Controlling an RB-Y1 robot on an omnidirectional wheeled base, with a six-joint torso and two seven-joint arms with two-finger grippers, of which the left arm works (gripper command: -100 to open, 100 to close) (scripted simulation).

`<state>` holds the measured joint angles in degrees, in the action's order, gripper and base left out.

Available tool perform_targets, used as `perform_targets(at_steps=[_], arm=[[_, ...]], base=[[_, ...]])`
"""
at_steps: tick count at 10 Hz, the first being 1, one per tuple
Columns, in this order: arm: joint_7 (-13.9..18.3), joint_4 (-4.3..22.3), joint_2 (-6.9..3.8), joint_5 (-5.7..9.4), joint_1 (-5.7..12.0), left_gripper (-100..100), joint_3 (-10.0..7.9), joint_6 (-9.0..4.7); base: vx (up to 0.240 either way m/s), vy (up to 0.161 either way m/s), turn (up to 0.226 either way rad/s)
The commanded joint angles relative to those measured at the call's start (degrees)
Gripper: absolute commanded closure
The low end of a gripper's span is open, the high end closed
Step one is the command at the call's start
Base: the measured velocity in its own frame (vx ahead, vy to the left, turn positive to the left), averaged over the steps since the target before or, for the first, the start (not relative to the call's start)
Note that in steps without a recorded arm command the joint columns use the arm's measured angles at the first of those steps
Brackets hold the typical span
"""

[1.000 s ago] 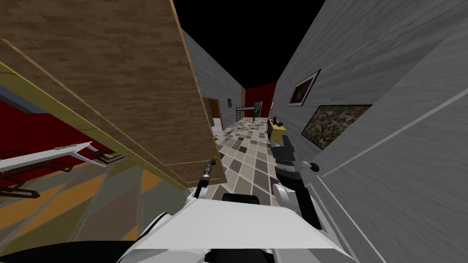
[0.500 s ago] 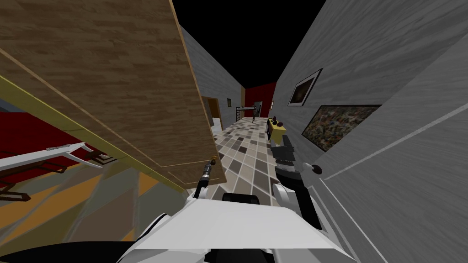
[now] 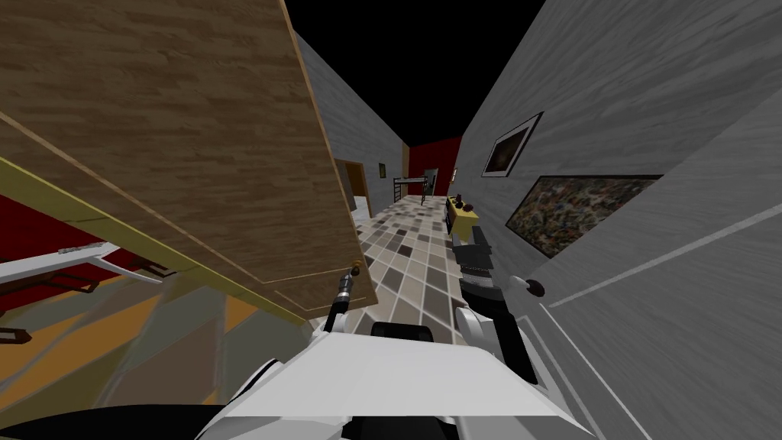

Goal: Push the door open

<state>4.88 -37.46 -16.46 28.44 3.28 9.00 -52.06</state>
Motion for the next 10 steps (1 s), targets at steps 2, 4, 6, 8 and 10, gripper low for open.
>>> perform_targets(at_steps=[2,4,6,8,10], arm=[[4.58,0.61,0.18,2.56,1.32,100,0.43,-1.28],[5.58,0.61,0.18,2.56,1.32,100,0.43,-1.28],[9.54,0.37,0.31,4.97,1.36,100,0.84,-1.16],[12.13,0.25,0.37,6.18,1.38,100,1.04,-1.09],[14.77,0.12,0.44,7.38,1.40,100,1.24,-1.03]], base=[[0.060,0.000,-0.018],[0.036,0.004,-0.004],[0.045,0.003,-0.018],[0.045,-0.002,-0.012],[0.038,0.000,-0.011]])
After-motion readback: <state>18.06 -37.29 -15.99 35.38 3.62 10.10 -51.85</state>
